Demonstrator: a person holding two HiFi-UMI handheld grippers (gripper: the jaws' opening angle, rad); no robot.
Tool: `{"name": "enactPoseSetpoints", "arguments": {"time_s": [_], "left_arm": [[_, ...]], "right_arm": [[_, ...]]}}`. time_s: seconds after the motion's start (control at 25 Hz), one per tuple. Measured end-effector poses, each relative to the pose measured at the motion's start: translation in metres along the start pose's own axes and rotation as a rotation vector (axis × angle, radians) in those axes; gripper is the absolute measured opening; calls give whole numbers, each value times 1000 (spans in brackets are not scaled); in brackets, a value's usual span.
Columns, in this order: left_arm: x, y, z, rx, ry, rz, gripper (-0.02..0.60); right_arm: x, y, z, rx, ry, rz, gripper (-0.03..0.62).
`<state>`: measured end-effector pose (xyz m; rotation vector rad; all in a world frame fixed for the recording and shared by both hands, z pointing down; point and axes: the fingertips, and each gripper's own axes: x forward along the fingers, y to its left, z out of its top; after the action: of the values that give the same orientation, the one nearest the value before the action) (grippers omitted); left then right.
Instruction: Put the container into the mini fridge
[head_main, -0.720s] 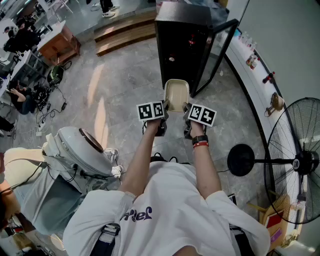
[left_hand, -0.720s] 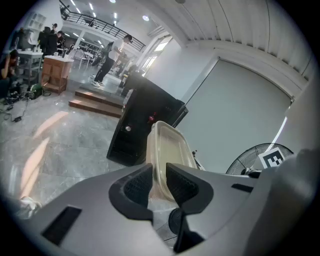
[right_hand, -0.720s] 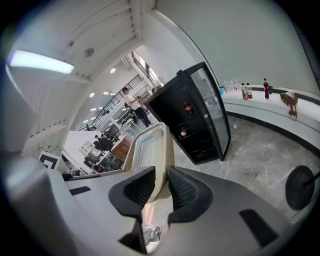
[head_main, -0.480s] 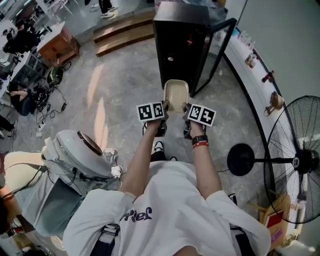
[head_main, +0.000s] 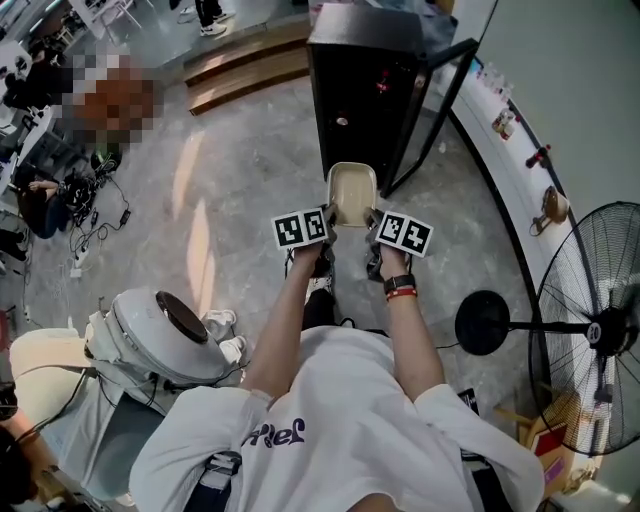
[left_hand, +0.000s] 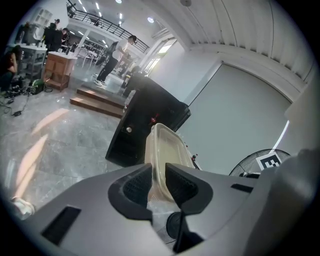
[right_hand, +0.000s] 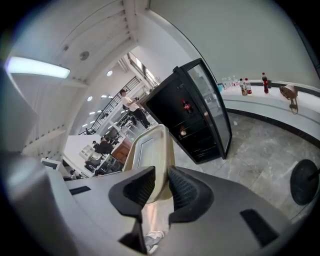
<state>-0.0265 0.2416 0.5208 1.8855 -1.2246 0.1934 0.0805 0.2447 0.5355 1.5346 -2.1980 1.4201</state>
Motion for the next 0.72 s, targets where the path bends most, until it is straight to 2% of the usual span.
{"name": "enactPoseSetpoints", "arguments": {"time_s": [0.4,0.72], "left_arm": [[51,33,55,9,21,-28,84],[101,60,137,44,38,-71,83]], "right_arm": [[67,2,44,10,-12,-25,101],[137,18,106,42,-36,-45,101]]}}
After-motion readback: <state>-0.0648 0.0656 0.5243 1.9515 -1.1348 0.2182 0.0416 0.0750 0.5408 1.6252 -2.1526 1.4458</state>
